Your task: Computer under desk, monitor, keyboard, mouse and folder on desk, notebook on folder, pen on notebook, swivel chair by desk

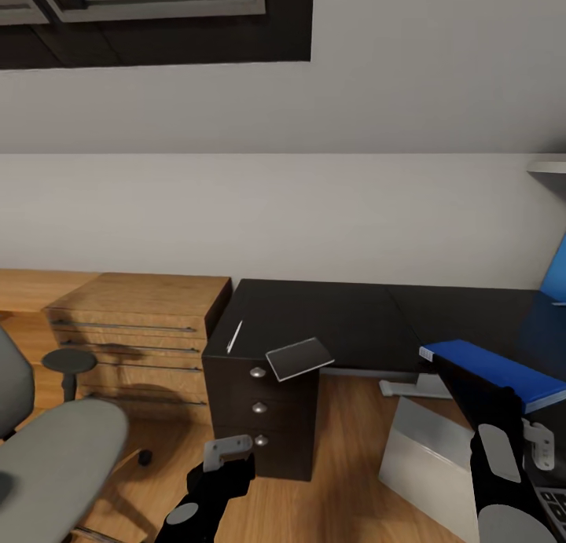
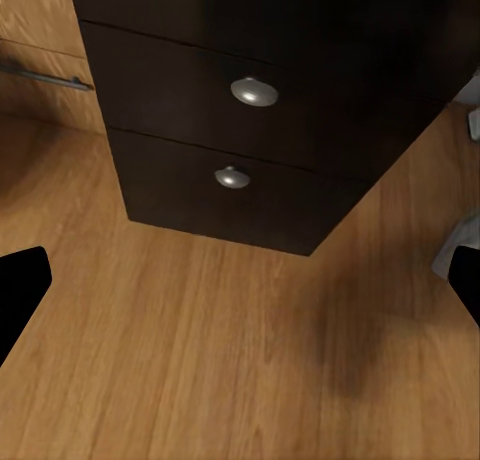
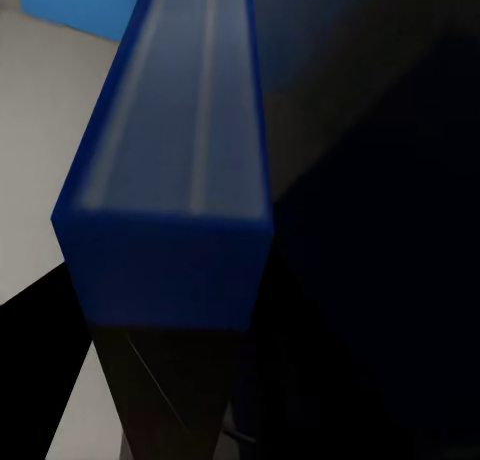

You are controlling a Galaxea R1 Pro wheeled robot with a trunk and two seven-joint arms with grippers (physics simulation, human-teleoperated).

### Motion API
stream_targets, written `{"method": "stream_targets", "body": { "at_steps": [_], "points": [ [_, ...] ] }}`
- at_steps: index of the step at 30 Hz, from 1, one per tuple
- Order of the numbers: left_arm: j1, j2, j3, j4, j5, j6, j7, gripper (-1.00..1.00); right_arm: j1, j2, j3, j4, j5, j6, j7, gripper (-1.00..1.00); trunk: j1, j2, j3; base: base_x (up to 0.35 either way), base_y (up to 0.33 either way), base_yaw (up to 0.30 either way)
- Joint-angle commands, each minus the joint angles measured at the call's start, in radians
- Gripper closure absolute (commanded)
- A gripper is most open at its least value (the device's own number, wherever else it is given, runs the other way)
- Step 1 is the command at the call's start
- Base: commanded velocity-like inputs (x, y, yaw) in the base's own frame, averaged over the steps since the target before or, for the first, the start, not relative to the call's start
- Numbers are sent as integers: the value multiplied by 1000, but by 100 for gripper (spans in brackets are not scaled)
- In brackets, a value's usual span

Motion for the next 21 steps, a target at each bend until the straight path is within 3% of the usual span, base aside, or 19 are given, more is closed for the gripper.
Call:
{"method": "stream_targets", "body": {
  "at_steps": [1, 7, 9, 11, 13, 21],
  "points": [
    [-1, 1, 0, -2, 6, 3, 7, -100, -1, 0, 1, -1, -6, -3, -2, 100, 0, -1, -1, 60, -21, 0],
    [-1, 1, 5, -3, 6, 3, 5, -100, -1, 0, 1, -2, -10, -3, -2, 100, 0, -1, -1, 17, -6, 0],
    [-1, 0, 6, -3, 6, 2, 5, -100, -1, 0, 0, -2, -33, -3, -2, 100, 0, -1, -1, 2, -1, 0],
    [-1, 0, 6, -3, 6, 1, 6, -100, -1, 0, 1, -2, -96, -3, -2, 100, 0, -1, -1, 0, 0, 0],
    [-1, -1, 7, -2, 6, 1, 6, -100, -1, 0, 2, -3, -134, -3, 0, 100, 0, -1, -1, 0, 0, 0],
    [-1, -2, 3, -1, 6, 2, 7, -100, -1, 0, 4, -9, -154, -2, 3, 100, 0, -1, -1, 0, 0, -20]
  ]
}}
